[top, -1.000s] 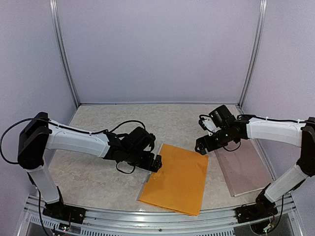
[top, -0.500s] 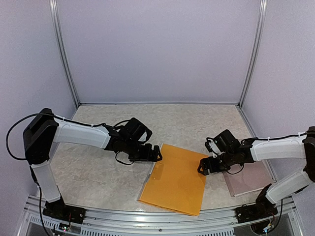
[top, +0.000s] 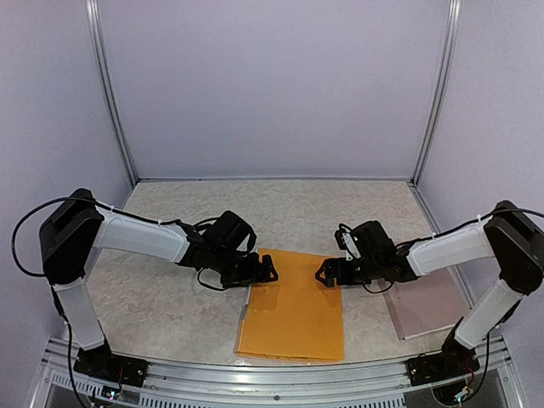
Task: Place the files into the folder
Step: Rotate the folder with files at the center of the board, then reset both arms
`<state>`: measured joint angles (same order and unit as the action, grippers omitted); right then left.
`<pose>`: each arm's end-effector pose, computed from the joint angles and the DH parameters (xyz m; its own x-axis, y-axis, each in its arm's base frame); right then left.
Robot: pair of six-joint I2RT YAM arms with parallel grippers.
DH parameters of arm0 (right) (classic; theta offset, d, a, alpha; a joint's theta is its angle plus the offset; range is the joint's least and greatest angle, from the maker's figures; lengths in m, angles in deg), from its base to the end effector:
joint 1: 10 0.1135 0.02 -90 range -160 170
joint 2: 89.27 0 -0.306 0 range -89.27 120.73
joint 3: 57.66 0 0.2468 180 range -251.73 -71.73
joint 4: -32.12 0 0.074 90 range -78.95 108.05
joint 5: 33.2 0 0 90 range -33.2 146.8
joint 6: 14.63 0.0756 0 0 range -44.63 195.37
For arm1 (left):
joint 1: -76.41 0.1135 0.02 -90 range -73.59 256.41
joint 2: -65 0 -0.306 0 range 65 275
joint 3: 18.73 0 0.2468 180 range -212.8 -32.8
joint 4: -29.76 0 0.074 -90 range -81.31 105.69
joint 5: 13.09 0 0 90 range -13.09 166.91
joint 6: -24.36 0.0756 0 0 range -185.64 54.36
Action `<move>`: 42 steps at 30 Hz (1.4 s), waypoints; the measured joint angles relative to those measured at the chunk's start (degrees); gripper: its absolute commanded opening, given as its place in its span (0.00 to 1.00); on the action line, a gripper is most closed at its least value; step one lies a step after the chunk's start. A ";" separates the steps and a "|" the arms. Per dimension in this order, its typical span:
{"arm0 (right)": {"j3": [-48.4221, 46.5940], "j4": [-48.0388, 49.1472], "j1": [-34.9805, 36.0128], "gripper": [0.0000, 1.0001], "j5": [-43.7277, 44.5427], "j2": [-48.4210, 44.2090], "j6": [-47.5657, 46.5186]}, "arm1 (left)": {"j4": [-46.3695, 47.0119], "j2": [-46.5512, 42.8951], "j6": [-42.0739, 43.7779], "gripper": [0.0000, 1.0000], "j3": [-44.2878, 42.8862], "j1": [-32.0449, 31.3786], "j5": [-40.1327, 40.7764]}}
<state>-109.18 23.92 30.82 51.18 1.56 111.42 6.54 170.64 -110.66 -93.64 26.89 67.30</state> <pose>0.2344 0.2123 0.1531 -0.8635 0.0280 -0.5036 -0.2380 0.8576 0.4559 0.2514 -0.3140 0.1620 -0.9466 0.0348 -0.3205 0.2039 0.8346 -0.5117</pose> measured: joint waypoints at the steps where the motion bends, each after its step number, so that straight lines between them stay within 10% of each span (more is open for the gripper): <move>1: -1.31 0.59 0.02 0.87 -0.15 1.51 -0.22 | 0.09 -0.37 -0.66 0.96 0.52 0.04 0.50; 14: -15.54 -9.35 -0.13 0.96 3.96 9.66 -8.24 | -0.39 -2.67 -1.73 0.99 2.54 3.43 3.34; 24: -16.04 -16.74 -0.57 0.99 18.95 -8.17 -18.58 | -3.10 -14.40 8.11 0.99 3.91 5.14 14.67; 42: -2.05 -1.36 -3.89 0.99 27.36 -30.47 -32.85 | 8.66 -44.37 28.61 0.99 19.45 6.45 33.33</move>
<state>-111.24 22.57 26.93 78.54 -28.91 78.57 15.20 126.27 -82.04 -74.19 33.34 100.63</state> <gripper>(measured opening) 0.994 0.988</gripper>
